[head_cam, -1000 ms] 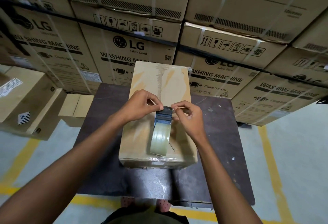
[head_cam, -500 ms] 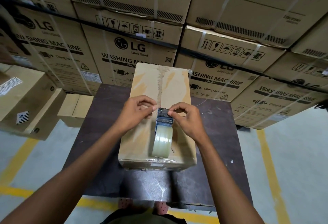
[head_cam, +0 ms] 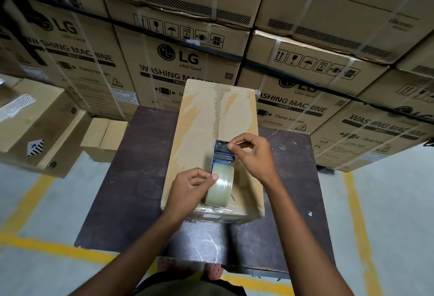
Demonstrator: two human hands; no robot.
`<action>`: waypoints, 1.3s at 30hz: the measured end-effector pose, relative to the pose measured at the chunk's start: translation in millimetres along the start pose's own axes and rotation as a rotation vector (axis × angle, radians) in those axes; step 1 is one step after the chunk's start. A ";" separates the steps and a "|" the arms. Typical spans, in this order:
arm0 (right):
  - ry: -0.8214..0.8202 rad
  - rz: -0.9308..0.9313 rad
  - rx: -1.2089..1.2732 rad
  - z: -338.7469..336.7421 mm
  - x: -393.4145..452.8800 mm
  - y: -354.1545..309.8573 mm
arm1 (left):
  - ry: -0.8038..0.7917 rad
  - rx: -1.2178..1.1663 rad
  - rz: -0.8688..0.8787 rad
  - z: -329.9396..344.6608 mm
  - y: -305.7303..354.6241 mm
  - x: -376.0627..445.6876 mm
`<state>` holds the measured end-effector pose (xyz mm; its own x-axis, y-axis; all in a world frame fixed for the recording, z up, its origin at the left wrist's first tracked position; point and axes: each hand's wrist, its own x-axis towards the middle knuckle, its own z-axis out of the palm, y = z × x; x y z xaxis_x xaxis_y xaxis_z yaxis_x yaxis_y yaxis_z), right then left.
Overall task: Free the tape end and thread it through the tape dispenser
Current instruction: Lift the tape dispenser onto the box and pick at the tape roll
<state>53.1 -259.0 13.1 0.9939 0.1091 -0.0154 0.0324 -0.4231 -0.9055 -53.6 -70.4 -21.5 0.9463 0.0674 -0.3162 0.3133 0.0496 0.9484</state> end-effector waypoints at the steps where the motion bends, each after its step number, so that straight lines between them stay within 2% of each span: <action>1: 0.003 0.005 0.001 -0.5 0.1 0.8 | 0.002 0.004 -0.002 1.2 1.0 0.7; 4: 0.007 0.029 0.011 -2.0 -0.8 3.1 | -0.058 0.088 -0.021 4.0 0.9 0.5; 9: -0.027 0.004 -0.011 -4.9 -0.7 -2.1 | -0.155 0.071 -0.016 7.5 0.5 -1.2; 24: -0.137 -0.102 -0.172 -4.8 16.1 -9.4 | -0.127 0.055 -0.050 10.0 13.3 -1.2; 30: -0.138 -0.123 -0.151 -4.0 16.5 -11.6 | -0.043 0.108 -0.043 17.6 17.4 -1.1; 39: -0.144 -0.150 -0.143 -4.9 19.6 -8.6 | -0.027 0.195 -0.055 16.5 8.1 3.3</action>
<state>72.8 -257.6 22.7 0.9518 0.3033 0.0454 0.2035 -0.5139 -0.8334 -46.7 -86.2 -14.4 0.9281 0.0434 -0.3697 0.3720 -0.1416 0.9174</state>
